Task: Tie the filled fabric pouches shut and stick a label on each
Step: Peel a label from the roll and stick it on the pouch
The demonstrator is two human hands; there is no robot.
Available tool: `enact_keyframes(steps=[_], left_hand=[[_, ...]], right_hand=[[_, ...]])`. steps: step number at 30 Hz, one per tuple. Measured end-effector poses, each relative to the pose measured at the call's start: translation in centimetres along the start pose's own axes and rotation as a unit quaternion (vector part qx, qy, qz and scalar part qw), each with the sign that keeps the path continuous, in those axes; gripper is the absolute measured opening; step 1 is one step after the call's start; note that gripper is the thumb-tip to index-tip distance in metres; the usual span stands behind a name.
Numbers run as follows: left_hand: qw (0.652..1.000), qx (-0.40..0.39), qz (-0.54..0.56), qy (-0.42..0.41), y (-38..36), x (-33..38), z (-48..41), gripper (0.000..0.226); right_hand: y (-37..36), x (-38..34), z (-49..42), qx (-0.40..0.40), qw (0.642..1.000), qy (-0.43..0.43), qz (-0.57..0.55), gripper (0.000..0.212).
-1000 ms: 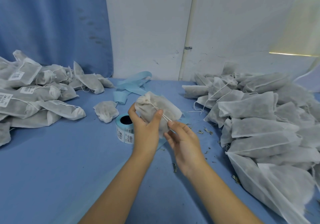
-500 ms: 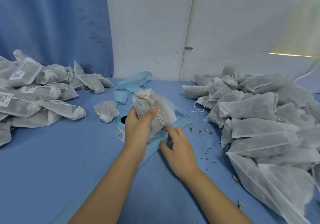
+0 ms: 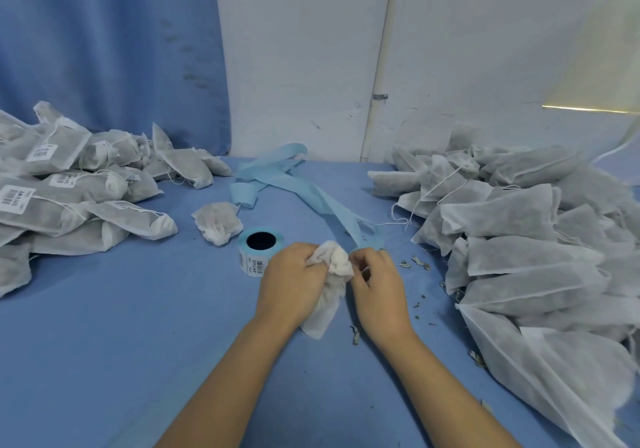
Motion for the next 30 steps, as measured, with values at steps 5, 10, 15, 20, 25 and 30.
enact_keyframes(steps=[5,10,15,20,25,30], left_hand=[[1.000,0.006,-0.014,0.013,0.1,-1.4,-0.4,0.029],[0.990,-0.022,0.138,0.032,0.3,-1.5,-0.1,0.011],[0.971,-0.036,0.230,0.051,0.9,-1.4,0.2,0.016],[0.969,-0.058,0.236,0.044,0.7,-1.3,0.3,0.030],[0.968,-0.067,0.239,0.040,0.7,-1.3,0.4,0.036],[0.966,-0.070,0.244,0.043,0.8,-1.2,0.5,0.028]], right_hand=[[-0.2,0.3,-0.1,0.018,0.999,-0.009,-0.041,0.014],[0.0,0.3,0.1,0.007,0.988,-0.033,-0.153,0.040],[-0.2,-0.1,0.2,-0.052,0.984,-0.017,-0.171,0.038],[-0.1,-0.5,0.3,-0.061,0.976,-0.003,-0.209,0.032],[0.0,-0.4,0.3,-0.046,0.969,-0.007,-0.244,0.026],[-0.1,-0.2,0.2,-0.026,0.965,-0.013,-0.261,0.017]])
Point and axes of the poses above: each hand's wrist, its own z-axis away from the middle knuckle, its own y-axis out of the back of the hand, x = y × z, the point moved 2 cm from there along -z, towards the middle knuckle, and after that the axes turned 8 degrees about -x, right-handed, at the moved point
